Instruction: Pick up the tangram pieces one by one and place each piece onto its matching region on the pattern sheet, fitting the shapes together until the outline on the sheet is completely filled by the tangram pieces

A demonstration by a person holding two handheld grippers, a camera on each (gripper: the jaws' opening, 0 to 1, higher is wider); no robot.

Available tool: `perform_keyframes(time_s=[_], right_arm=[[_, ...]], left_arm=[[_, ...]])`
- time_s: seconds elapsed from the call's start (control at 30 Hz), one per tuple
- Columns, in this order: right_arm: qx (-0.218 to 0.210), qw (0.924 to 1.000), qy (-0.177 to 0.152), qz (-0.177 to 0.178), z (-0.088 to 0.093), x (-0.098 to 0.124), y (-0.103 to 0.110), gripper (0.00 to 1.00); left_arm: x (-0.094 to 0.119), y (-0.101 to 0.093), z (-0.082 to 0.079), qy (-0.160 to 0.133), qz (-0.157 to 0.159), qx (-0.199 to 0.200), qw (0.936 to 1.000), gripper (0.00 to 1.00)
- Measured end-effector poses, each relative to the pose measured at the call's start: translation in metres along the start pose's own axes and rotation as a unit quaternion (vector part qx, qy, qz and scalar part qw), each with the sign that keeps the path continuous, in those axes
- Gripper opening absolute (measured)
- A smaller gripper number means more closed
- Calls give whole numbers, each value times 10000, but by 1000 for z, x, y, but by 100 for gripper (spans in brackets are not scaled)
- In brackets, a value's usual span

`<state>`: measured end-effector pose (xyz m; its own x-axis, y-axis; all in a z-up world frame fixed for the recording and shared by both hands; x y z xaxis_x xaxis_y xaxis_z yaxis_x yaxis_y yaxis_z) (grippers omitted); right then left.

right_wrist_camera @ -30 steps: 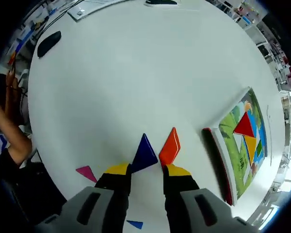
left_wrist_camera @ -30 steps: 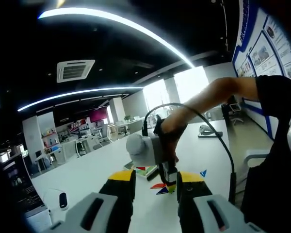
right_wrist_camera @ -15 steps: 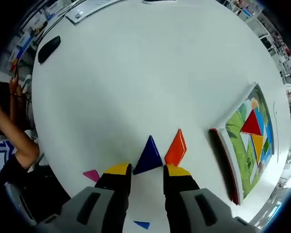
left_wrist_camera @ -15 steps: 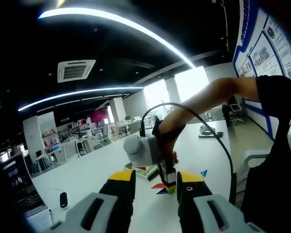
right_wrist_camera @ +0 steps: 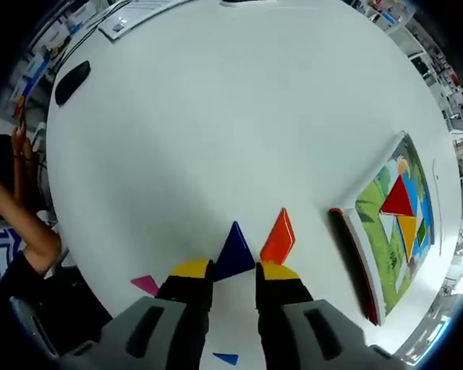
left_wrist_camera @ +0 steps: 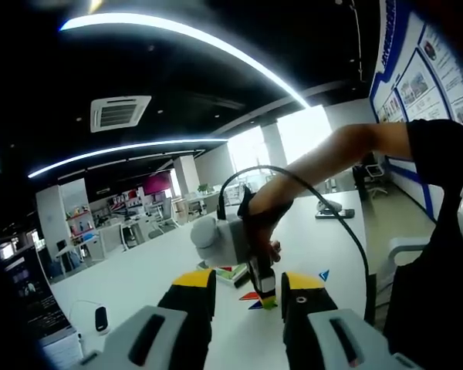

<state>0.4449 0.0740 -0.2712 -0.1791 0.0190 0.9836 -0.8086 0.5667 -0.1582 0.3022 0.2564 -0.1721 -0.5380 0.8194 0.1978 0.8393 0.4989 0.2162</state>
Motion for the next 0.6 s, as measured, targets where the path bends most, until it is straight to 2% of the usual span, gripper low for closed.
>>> perform_keyframes(time_s=[0.37, 0.6], right_arm=[[166, 9999, -32, 4, 1, 2, -2, 20], [499, 9987, -47, -30, 7, 3, -3, 20]], left_arm=[[0, -1, -1, -9, 2, -24, 10000, 35], [1, 0, -1, 1, 0, -3, 10000, 35]])
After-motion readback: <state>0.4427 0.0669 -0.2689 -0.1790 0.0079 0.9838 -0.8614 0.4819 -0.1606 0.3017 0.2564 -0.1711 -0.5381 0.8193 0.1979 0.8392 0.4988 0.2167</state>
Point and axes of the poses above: the point that each gripper's makers call its tool centre point, and the gripper's own axes: x roughly backward along the fingers, y roughly to its left, z roughly out of its underside, the point moved 10 cm from there along x, roughly backward along the fingers, and after that the axes turned 9 degrees about z, right-handed, at the moved point
